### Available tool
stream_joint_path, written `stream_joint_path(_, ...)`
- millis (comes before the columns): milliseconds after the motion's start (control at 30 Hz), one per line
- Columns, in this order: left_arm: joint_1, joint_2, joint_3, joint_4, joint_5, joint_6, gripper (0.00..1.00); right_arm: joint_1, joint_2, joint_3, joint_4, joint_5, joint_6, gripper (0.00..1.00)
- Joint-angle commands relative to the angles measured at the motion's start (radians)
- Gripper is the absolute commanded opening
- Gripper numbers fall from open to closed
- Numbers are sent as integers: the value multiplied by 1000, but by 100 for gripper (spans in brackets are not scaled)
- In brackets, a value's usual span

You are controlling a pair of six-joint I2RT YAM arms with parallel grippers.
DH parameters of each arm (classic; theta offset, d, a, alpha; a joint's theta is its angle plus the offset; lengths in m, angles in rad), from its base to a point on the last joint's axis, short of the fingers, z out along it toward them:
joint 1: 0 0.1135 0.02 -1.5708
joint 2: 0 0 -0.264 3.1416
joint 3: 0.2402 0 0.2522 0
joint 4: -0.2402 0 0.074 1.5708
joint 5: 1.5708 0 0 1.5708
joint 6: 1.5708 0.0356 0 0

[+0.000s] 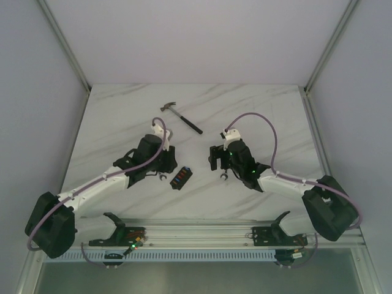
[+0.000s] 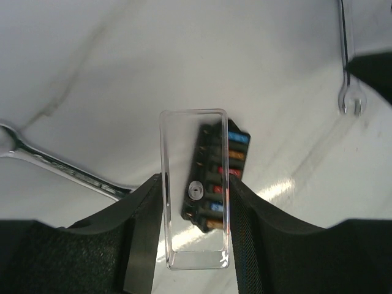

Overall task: Snap on the fuse box
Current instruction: Pick up the fuse box cover from the center of the board, then close the fuse box cover on the fuse box base.

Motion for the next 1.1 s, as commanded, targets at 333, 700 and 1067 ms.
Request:
stream_joint_path(333,-143,101,-17,67,-26,164,38,-3,-69,-62,107,62,-10,95)
stream_joint_path(700,-144,154,-38,158,5,195,39,-3,-55,-60,110,62,-14,100)
stream_joint_path(1067,-143,194,-47,166,-1,203,40,-3,-40,-54,110,54,-14,100)
